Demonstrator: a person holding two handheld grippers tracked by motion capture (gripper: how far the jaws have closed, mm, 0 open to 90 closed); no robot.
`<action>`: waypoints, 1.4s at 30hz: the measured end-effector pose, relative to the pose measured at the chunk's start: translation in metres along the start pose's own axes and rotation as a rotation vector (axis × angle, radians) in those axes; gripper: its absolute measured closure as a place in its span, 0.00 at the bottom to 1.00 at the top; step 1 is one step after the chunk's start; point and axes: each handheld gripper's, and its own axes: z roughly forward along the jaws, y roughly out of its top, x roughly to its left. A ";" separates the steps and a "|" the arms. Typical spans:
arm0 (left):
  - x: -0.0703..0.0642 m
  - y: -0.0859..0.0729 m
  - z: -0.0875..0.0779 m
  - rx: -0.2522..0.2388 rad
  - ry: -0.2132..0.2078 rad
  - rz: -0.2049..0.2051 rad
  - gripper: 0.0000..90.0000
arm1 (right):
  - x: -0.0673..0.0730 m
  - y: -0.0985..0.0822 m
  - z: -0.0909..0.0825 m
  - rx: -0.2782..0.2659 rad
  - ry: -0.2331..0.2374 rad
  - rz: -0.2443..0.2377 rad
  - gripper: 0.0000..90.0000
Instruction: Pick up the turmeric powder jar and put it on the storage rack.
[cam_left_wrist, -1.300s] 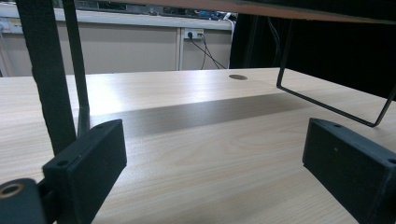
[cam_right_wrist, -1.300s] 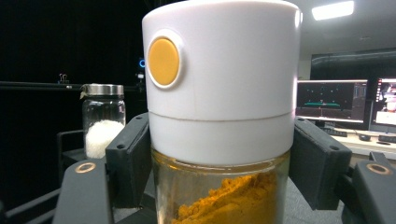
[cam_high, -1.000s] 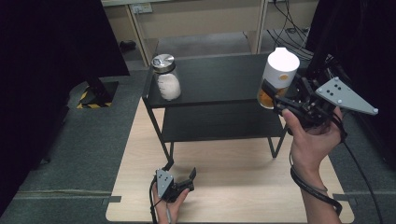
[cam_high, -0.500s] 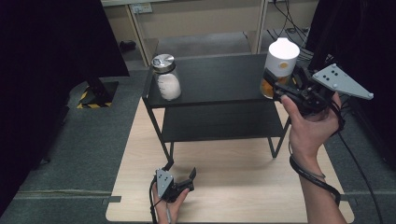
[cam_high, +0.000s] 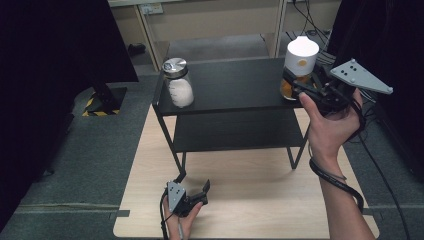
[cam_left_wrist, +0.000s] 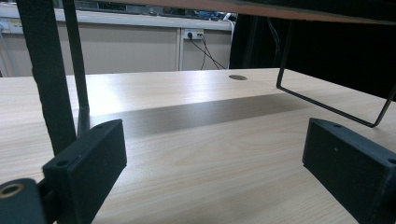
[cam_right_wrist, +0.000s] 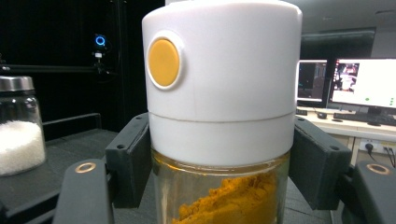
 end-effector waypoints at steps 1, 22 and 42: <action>0.000 0.000 0.000 0.000 0.000 0.000 0.06 | 0.000 -0.001 0.000 0.001 -0.001 0.001 0.34; 0.000 0.000 0.000 0.002 0.000 0.003 0.06 | -0.005 -0.011 0.003 -0.016 0.005 0.035 0.34; -0.001 0.000 0.000 0.001 0.000 0.005 0.06 | -0.001 -0.008 0.001 -0.012 -0.031 0.042 0.03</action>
